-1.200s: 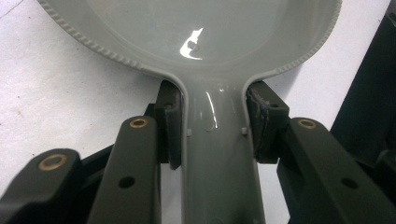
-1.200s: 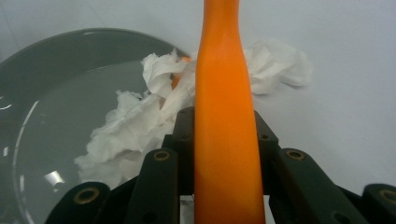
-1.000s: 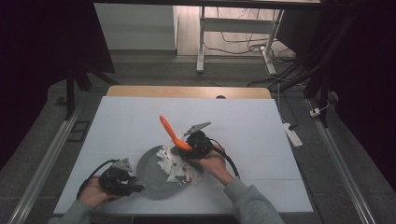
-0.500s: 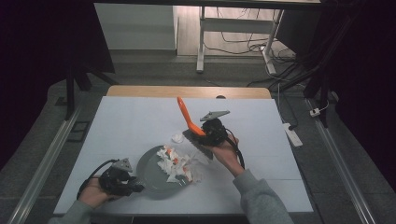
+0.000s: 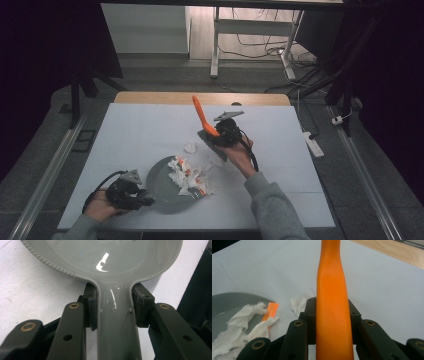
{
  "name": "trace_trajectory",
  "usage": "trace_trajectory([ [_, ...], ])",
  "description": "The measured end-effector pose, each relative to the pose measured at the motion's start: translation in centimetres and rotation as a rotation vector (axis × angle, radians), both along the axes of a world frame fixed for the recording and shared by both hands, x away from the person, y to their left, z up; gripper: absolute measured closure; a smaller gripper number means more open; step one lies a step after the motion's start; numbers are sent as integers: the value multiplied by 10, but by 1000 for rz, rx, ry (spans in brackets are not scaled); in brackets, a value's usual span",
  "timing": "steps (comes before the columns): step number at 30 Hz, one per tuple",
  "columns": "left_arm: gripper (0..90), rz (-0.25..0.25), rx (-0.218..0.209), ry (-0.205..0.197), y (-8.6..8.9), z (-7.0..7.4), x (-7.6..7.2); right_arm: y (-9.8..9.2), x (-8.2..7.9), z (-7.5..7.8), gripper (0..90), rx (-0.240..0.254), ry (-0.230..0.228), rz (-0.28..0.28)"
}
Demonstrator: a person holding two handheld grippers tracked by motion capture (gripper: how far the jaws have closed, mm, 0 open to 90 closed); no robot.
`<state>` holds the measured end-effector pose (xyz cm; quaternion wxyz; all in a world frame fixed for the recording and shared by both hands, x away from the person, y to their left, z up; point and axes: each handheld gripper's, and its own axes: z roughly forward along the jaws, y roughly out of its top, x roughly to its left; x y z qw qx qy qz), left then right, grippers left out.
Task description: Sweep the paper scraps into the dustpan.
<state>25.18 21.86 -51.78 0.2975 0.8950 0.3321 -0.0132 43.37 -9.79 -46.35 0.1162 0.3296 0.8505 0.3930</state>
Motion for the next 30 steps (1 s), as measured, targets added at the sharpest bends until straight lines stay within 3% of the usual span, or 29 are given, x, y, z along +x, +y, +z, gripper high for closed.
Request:
trace_trajectory([
  [13,615,3,-1,-1,1,0,-1,19,26,-10,701,-65,-17,2],
  [20,615,-1,-1,1,2,0,0,27,36,-22,701,-96,8,-3],
  [25,615,2,-4,1,2,-1,0,38,41,-30,702,-128,30,26],
  [30,616,1,-3,2,2,-1,0,50,35,-32,702,-146,53,89],
])
